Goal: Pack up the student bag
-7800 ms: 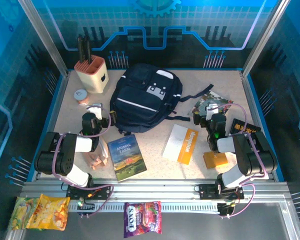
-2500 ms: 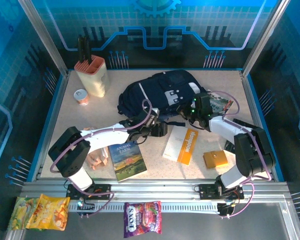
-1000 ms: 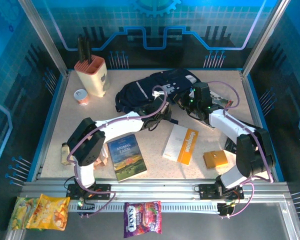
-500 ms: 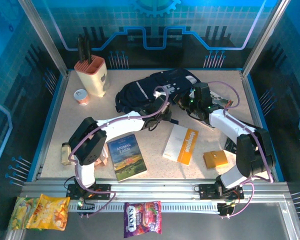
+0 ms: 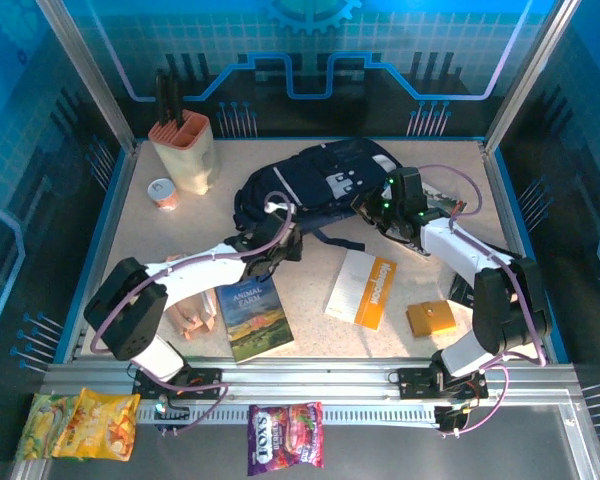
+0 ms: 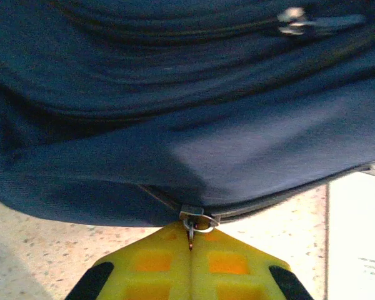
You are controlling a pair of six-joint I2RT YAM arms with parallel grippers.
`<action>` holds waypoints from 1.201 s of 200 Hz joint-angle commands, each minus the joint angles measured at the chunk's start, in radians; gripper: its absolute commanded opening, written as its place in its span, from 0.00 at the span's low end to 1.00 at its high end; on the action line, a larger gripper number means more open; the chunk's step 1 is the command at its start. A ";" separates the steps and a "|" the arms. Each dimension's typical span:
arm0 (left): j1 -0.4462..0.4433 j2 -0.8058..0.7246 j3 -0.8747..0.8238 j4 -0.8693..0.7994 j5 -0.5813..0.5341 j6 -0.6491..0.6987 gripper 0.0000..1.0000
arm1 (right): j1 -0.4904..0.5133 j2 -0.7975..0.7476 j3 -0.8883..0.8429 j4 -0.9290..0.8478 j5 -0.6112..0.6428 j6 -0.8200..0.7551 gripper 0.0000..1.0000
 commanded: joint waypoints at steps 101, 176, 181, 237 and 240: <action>0.105 0.057 -0.036 0.177 0.204 0.082 0.26 | -0.016 -0.046 0.034 0.065 -0.017 -0.002 0.02; 0.132 -0.006 -0.089 0.140 0.191 0.094 0.00 | -0.045 -0.012 0.050 0.048 0.017 -0.051 0.02; 0.138 -0.014 -0.097 0.135 0.189 0.092 0.00 | -0.051 -0.003 0.060 0.046 0.018 -0.062 0.02; 0.174 -0.043 -0.093 0.040 0.292 0.141 0.00 | -0.109 0.135 0.152 0.046 0.038 -0.203 0.01; 0.174 -0.035 -0.085 0.029 0.304 0.145 0.00 | -0.111 0.142 0.150 0.048 0.039 -0.206 0.02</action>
